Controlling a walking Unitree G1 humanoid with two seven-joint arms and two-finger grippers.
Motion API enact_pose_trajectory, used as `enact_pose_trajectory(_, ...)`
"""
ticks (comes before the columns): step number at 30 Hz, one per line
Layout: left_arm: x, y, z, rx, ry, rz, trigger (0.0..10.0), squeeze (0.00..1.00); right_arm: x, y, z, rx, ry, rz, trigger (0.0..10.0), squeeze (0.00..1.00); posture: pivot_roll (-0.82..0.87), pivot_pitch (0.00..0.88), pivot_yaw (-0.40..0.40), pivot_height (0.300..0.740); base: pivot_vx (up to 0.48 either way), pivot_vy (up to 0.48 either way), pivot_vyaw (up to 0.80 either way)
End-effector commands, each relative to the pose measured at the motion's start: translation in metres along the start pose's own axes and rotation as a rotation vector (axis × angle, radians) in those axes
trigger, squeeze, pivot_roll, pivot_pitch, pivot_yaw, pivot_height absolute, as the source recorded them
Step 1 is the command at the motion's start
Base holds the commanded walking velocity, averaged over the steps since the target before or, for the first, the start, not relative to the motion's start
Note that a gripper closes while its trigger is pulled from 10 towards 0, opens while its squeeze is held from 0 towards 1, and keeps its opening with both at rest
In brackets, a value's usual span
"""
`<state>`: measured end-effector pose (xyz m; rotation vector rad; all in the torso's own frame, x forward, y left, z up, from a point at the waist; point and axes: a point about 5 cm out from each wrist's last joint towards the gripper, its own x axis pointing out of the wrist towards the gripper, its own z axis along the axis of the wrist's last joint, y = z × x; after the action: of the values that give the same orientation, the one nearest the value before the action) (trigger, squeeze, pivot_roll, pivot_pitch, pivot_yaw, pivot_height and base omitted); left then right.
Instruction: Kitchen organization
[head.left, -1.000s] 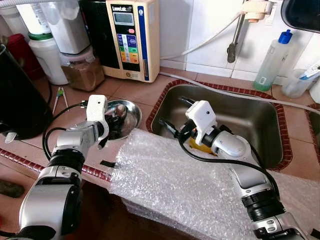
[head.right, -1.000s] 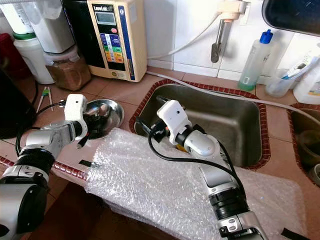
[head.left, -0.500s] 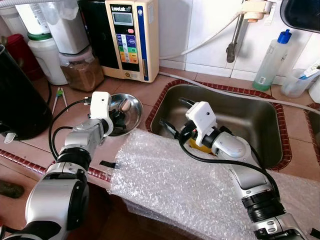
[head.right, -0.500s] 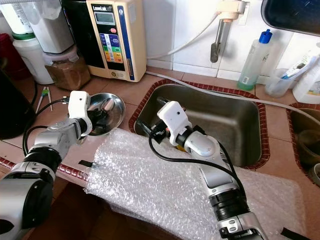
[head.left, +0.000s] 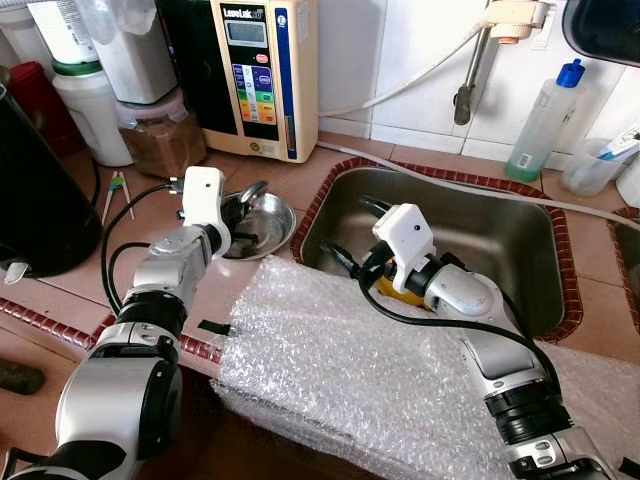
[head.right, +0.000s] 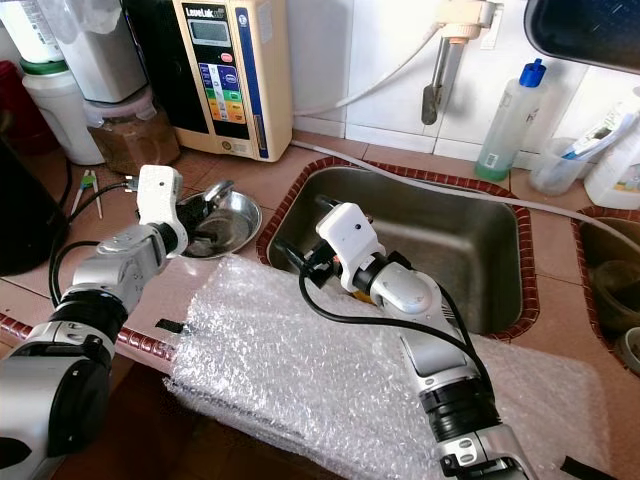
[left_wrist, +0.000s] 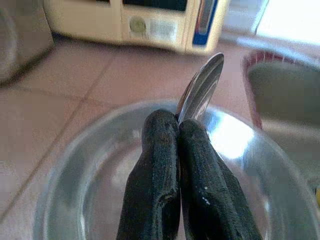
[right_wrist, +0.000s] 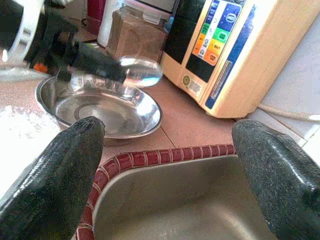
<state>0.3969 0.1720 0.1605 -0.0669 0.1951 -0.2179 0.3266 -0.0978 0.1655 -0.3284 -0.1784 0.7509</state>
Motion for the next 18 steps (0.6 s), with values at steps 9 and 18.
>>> enact_pose_trajectory(9,0.0,-0.052,0.042,-0.134,-0.215,-0.361,0.0,0.0,0.007,-0.012,0.015,0.133,-0.099,-0.088,10.0,0.0,-0.05,0.0,0.045,0.74,0.0,0.0,0.0)
enact_pose_trajectory(18,-0.015,-0.094,0.026,-0.308,-0.158,-0.703,0.0,0.0,-0.003,-0.032,0.02,0.29,-0.182,-0.145,10.0,0.0,-0.07,0.0,0.038,0.74,0.0,0.0,0.0)
